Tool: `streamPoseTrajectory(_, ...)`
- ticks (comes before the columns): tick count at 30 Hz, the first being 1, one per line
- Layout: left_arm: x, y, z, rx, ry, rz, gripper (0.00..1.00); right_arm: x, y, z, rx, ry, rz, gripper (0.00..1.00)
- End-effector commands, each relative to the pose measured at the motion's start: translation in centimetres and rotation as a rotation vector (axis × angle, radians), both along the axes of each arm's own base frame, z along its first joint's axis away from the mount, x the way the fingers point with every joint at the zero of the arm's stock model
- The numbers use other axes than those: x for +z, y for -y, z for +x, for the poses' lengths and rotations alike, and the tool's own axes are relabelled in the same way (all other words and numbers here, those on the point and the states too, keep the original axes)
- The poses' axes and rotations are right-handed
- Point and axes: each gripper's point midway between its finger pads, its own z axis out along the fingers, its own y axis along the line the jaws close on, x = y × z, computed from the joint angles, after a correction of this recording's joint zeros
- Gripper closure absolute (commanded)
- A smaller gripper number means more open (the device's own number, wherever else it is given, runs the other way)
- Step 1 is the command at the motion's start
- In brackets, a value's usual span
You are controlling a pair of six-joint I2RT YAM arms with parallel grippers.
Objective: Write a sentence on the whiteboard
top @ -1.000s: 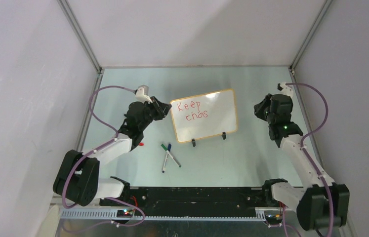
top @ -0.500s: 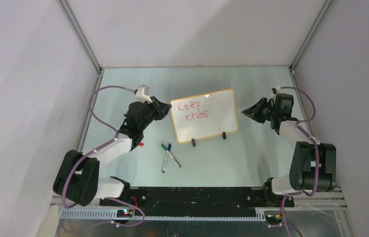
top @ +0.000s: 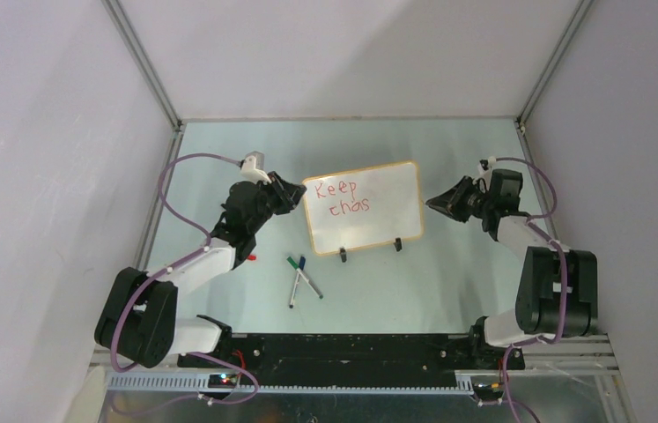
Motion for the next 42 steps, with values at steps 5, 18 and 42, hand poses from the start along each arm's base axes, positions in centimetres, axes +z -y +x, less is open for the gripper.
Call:
streamPoseTrajectory(5, 1.7, 0.4, 0.7, -0.009, 0.041, -0.029, 0.73, 1.8, -0.8, -1.9, 0.050, 0.060, 0.002, 1.00)
streamPoseTrajectory(18, 2.0, 0.1, 0.5, -0.002, 0.056, -0.022, 0.73, 2.6, 1.9, -2.8, -0.162, 0.089, -0.218, 1.00)
streamPoseTrajectory(42, 2.5, -0.3, 0.4, 0.003, 0.082, -0.001, 0.69, 12.8, -8.8, -6.2, -0.106, 0.596, -0.480, 1.00)
